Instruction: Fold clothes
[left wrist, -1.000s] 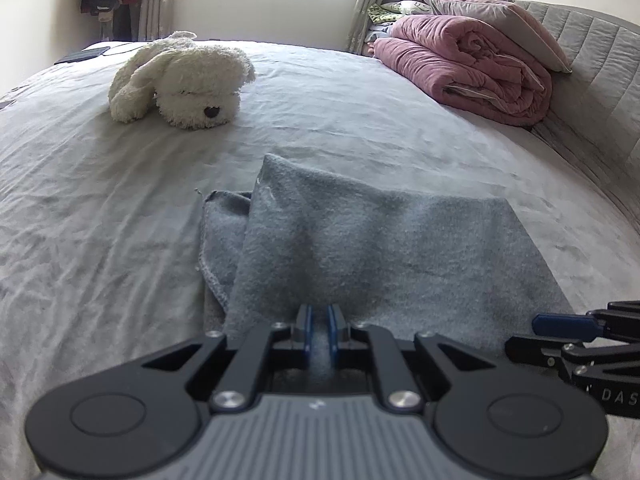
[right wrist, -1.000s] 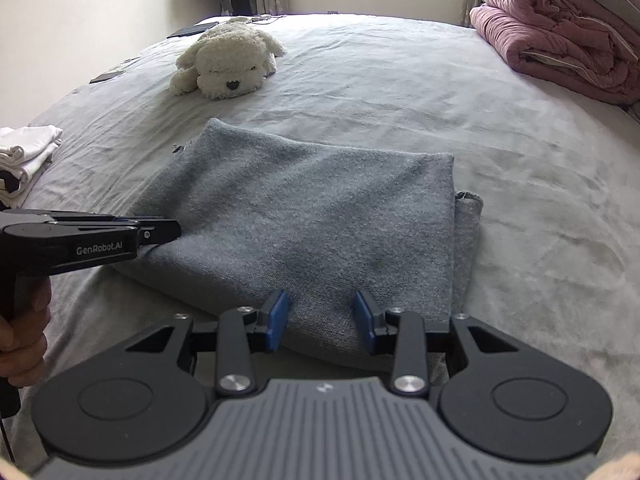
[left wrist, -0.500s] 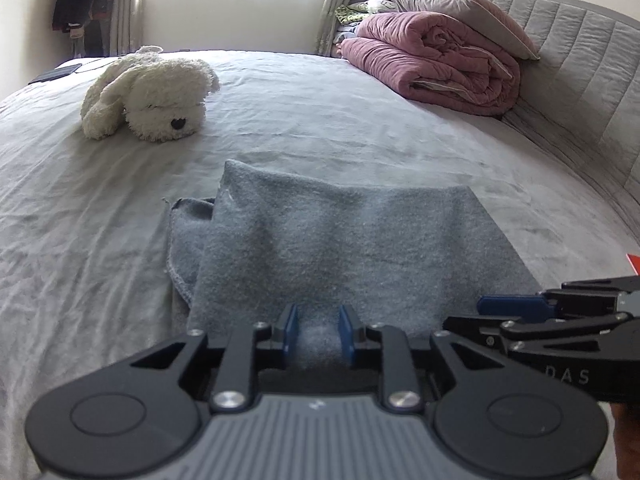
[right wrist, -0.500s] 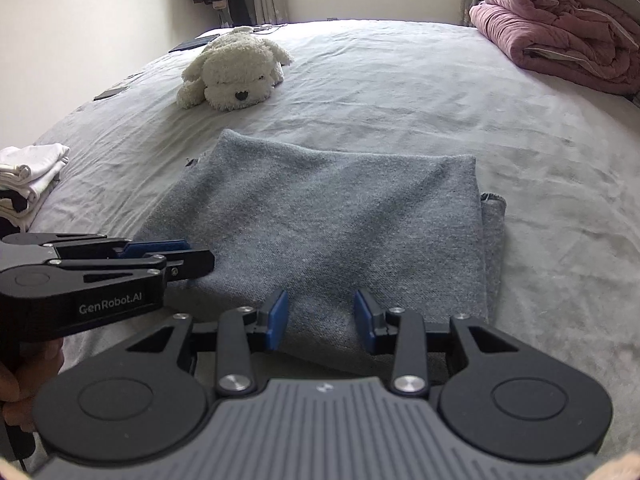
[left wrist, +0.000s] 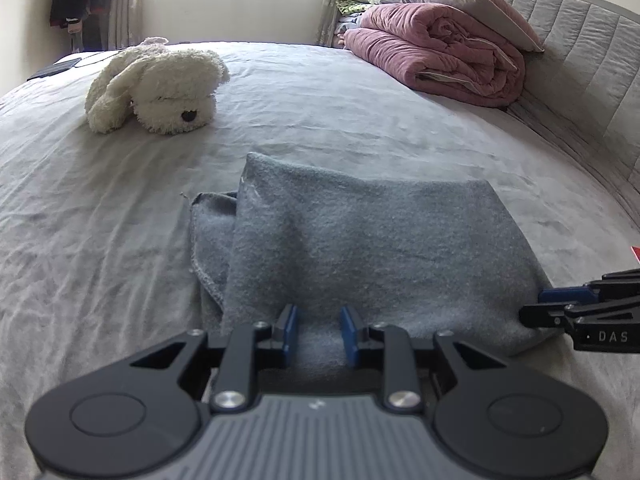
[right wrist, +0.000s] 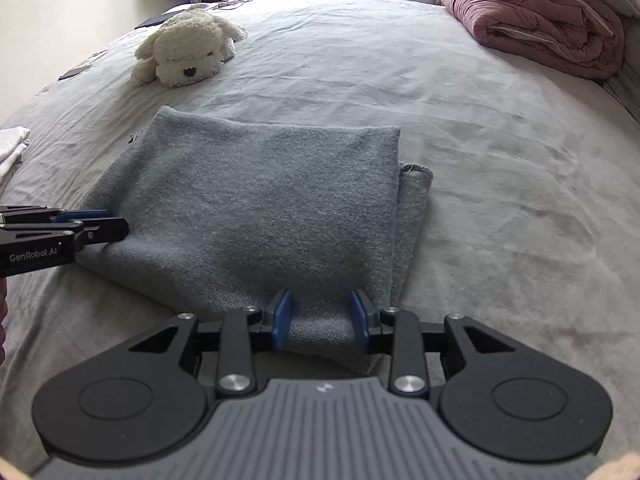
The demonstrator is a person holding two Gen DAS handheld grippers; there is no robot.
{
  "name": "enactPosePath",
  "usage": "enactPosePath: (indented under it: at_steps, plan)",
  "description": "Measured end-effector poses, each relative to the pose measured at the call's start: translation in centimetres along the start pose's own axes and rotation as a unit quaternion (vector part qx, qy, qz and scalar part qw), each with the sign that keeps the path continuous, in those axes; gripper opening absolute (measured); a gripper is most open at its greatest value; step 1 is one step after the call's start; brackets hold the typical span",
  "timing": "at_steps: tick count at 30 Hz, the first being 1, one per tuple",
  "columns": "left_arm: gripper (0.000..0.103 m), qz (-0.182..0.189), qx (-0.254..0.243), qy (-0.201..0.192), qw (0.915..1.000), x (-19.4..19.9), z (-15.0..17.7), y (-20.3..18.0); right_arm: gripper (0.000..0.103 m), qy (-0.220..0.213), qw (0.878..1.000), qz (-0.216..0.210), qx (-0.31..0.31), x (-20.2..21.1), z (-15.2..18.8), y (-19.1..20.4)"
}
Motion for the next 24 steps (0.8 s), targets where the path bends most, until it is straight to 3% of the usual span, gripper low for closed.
enactPosePath:
  at_steps: [8, 13, 17, 21, 24]
  plan:
    - [0.026, 0.008, 0.007, 0.002, 0.9999, -0.1, -0.1, 0.7, 0.035, 0.007, 1.000, 0.001, 0.005, -0.1, 0.2, -0.1]
    - [0.029, 0.011, -0.022, -0.019, 0.9995, 1.0, -0.4, -1.1, 0.036, -0.050, 0.998, -0.017, 0.017, 1.1, -0.7, 1.2]
    - [0.031, 0.038, -0.040, -0.038, 0.9978, 1.5, -0.2, -2.8, 0.036, -0.089, 0.994, -0.046, 0.033, 1.5, -1.0, 3.6]
    - [0.032, 0.026, -0.060, -0.025, 0.9975, 0.7, 1.0, -3.5, 0.037, -0.077, 0.992, -0.078, 0.066, 0.3, -0.2, 6.2]
    - [0.032, 0.020, -0.078, -0.025, 0.9965, 0.6, 1.4, -3.6, 0.037, -0.050, 0.994, -0.065, 0.075, -1.3, 0.6, 6.6]
Point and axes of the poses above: each gripper's, at about its wrist camera, not at the fingertips, and x roughly against the way its jaws point, y to its left, z to its underside, the point moved 1 cm from there along -x, roughly the way its jaws point, and after that the axes turned 12 degrees about -y, right-handed, at the moved point
